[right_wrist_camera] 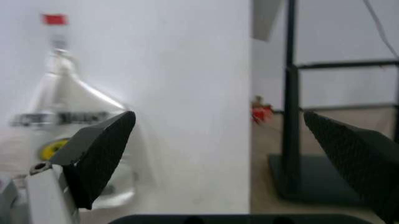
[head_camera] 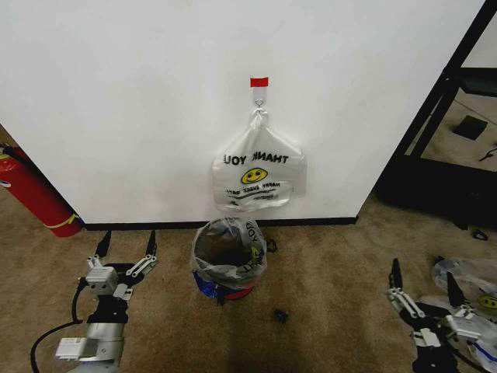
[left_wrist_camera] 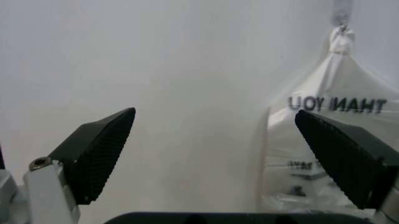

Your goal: Pick up the garbage bag from the wall and place it over the trash bin.

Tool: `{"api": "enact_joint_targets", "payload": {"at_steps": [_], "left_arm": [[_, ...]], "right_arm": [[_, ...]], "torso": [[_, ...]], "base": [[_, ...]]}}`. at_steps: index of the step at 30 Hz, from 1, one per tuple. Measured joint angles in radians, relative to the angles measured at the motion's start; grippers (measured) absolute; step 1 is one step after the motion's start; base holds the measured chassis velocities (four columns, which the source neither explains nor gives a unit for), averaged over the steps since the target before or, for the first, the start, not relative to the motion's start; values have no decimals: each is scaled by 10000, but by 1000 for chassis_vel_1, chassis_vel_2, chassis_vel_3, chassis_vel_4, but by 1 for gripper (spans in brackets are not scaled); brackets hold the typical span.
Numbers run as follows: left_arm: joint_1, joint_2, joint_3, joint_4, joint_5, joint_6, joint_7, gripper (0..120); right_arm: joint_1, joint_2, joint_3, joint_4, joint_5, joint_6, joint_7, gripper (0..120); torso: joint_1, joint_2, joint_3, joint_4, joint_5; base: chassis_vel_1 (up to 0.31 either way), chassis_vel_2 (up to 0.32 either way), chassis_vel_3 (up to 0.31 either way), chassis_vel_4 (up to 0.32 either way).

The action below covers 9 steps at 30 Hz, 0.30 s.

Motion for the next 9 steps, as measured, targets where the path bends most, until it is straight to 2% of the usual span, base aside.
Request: {"api": "enact_joint_targets", "payload": {"at_steps": [5, 9], "left_arm": [[-115, 36, 407, 53, 204, -65, 6, 100], [-365, -31, 770, 111, 441, 210, -279, 100]], "right_arm": [[146, 157, -262, 448, -79, -82, -252, 100], [311, 487, -584, 772, -702, -678, -97, 100]], "torso": [[0, 0, 0, 0, -3], [1, 0, 1, -1, -3]], "base": [[0, 0, 0, 0], [0, 0, 0, 0]]}}
